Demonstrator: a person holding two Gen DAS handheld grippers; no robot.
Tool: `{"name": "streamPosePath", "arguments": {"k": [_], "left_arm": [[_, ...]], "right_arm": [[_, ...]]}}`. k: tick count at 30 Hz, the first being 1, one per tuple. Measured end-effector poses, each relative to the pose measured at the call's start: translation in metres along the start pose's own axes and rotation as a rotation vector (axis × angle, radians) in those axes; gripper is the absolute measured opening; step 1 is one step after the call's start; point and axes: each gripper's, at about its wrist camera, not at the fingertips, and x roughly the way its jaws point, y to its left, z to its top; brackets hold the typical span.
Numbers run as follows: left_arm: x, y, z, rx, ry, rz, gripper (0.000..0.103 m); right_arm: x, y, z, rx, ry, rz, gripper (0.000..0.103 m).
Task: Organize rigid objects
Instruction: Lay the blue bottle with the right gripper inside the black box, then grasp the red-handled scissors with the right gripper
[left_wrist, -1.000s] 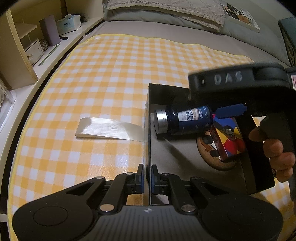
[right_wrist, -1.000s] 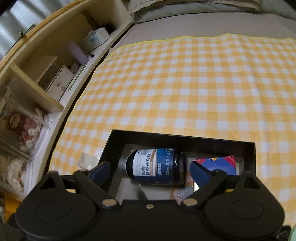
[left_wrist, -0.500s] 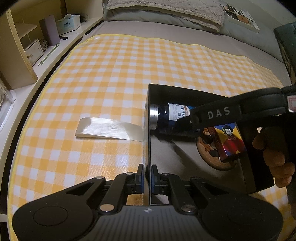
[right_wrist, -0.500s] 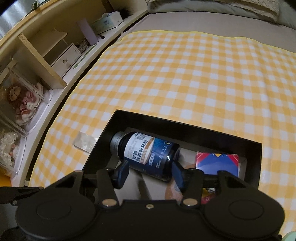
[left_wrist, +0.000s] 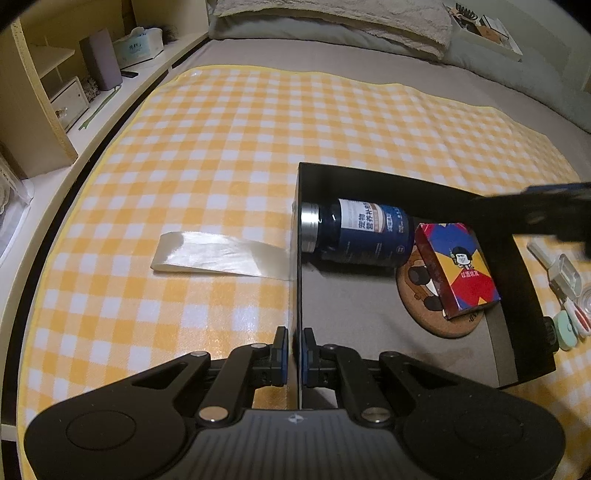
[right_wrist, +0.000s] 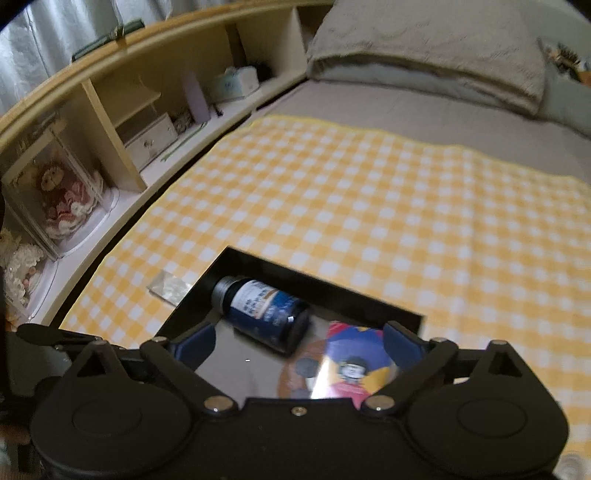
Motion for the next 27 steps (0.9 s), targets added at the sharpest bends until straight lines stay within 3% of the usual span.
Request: {"name": "streamPosePath", "arguments": {"k": [9, 16, 22, 27], "left_arm": [[0.000, 0.000, -0.003, 0.004, 0.000, 0.012, 0.008], [0.000, -0.002, -0.005, 0.009, 0.006, 0.017, 0.008], [0.000, -0.003, -0.007, 0.013, 0.005, 0.020, 0.007], [-0.002, -0.003, -0.008, 0.012, -0.004, 0.025, 0.007]], "right_arm": [[-0.054, -0.039, -0.013, -0.033, -0.124, -0.190, 0.102], [-0.068, -0.088, -0.036, 0.113, -0.053, -0.311, 0.101], [-0.069, -0.124, -0.069, 0.250, 0.064, -0.271, 0.080], [-0.058, -0.134, -0.094, 0.214, 0.131, -0.306, 0.061]]}}
